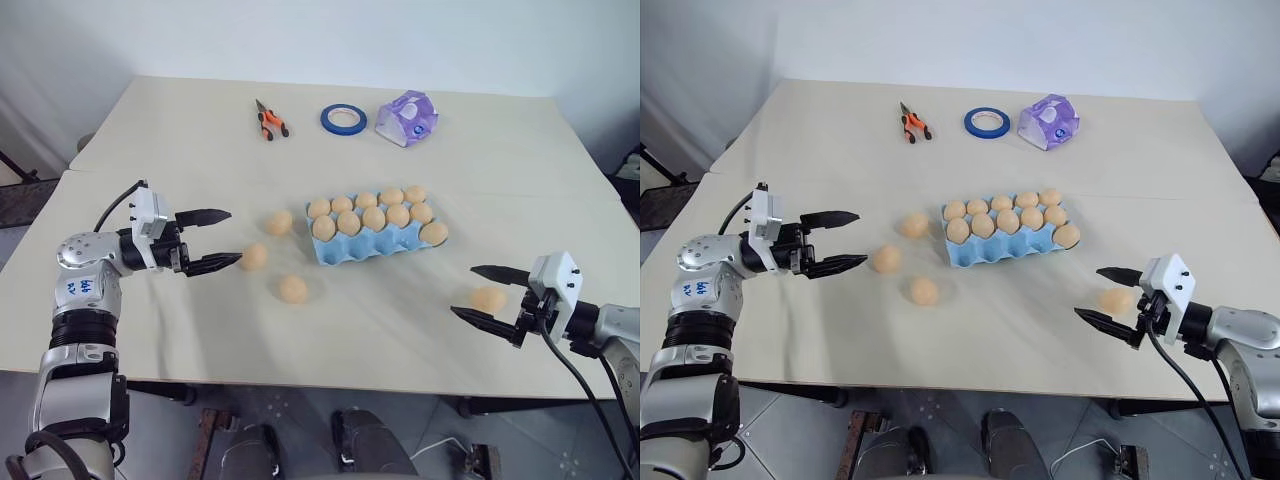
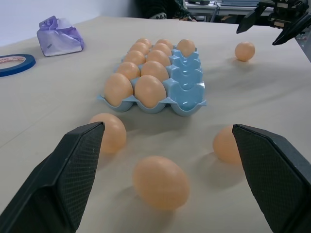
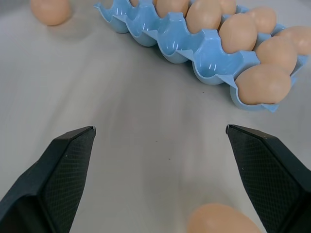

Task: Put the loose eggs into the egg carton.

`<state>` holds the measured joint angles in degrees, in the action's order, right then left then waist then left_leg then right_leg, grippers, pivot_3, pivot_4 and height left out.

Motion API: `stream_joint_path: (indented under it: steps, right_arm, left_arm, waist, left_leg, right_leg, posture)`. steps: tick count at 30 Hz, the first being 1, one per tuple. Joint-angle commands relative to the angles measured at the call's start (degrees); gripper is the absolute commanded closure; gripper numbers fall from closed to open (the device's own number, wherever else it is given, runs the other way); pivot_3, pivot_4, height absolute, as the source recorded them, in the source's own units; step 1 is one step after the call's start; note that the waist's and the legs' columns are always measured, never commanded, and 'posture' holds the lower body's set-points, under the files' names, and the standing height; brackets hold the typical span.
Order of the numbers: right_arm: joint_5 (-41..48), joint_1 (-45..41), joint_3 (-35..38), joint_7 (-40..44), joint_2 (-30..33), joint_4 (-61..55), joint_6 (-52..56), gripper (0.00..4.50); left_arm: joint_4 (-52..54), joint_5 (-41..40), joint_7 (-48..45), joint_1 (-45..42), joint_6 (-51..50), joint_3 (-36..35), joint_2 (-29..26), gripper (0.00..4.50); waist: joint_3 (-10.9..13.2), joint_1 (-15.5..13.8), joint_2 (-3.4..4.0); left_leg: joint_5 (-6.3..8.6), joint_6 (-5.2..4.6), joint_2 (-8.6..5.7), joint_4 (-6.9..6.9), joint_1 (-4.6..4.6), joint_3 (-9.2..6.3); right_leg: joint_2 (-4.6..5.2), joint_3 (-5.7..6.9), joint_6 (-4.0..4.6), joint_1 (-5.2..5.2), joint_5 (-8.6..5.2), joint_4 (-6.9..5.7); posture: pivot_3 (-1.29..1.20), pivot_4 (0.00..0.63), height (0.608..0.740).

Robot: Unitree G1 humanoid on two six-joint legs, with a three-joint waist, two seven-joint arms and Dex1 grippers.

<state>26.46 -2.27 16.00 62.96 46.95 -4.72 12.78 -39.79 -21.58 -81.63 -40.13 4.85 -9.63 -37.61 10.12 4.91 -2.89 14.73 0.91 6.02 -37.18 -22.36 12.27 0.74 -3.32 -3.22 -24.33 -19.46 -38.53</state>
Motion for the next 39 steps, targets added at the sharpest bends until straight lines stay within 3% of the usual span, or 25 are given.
stream_joint_path:
  steps: [1,5,12,20,25,31,39]
  right_arm:
    - [0.41,-1.03,0.26,0.25,-0.01,-0.37,-0.9,0.0]
    - [0.81,-1.66,0.67,-0.58,-0.21,-0.68,-0.05,0.0]
    - [2.48,-0.64,6.99,-10.07,-2.21,-4.0,3.87,0.0]
    - [2.12,15.19,17.14,-21.55,-7.73,-18.19,8.19,0.0]
    - [1.0,20.52,16.3,-31.32,-15.15,-26.42,10.32,0.0]
    - [-6.8,23.8,10.53,-43.07,-25.72,-30.43,8.23,0.0]
    - [-11.71,20.15,6.58,-47.4,-28.7,-25.73,5.88,0.0]
  left_arm:
    - [-0.68,0.61,-2.57,-1.69,0.48,0.9,-1.0,0.02]
    - [-0.93,2.24,0.47,-2.97,-3.97,1.95,-1.44,0.02]
    - [0.12,0.62,-0.68,-2.63,-1.01,0.58,0.02,0.02]
    - [-0.97,0.3,-8.3,-3.98,0.11,3.27,2.95,0.02]
    - [-3.02,-0.14,-9.61,-6.97,2.07,4.83,6.97,0.02]
    - [-4.96,-0.63,-10.87,-9.25,3.81,7.85,11.27,0.02]
    - [-7.99,-1.25,-10.87,-11.17,5.24,11.96,11.61,0.02]
  waist:
    - [0.0,0.01,0.0]
    - [0.0,-0.03,0.0]
    - [0.01,-0.04,0.02]
    - [0.01,-0.46,0.03]
    - [0.01,-0.06,0.04]
    - [0.0,0.06,0.05]
    - [0.0,0.03,0.06]
  left_leg:
    - [0.0,0.0,0.0,0.0,0.0,0.0]
    - [0.0,0.0,0.0,0.01,-0.01,-0.02]
    - [0.0,0.01,0.01,0.02,-0.02,-0.03]
    - [0.03,0.09,0.01,0.09,-0.1,-0.19]
    - [0.0,0.02,-0.06,0.02,-0.09,-0.18]
    - [-0.03,0.04,-0.06,0.07,-0.04,-0.24]
    - [-0.02,0.03,-0.09,0.08,-0.04,-0.24]
  right_leg:
    - [0.0,0.0,0.0,0.0,0.0,0.0]
    - [-0.01,0.0,0.0,0.0,0.0,0.01]
    - [0.0,0.0,0.0,-0.01,0.0,0.0]
    - [-0.03,0.1,0.05,0.02,-0.04,0.16]
    - [0.02,0.07,-0.02,0.07,0.01,0.14]
    - [-0.02,0.08,0.03,0.11,0.0,0.1]
    - [-0.02,0.07,0.04,0.1,0.0,0.13]
  posture:
    - [0.0,0.15,0.74]
    - [0.0,0.15,0.74]
    - [0.0,0.15,0.74]
    - [0.0,0.15,0.74]
    - [0.0,0.15,0.74]
    - [0.0,0.15,0.74]
    - [0.0,0.15,0.74]
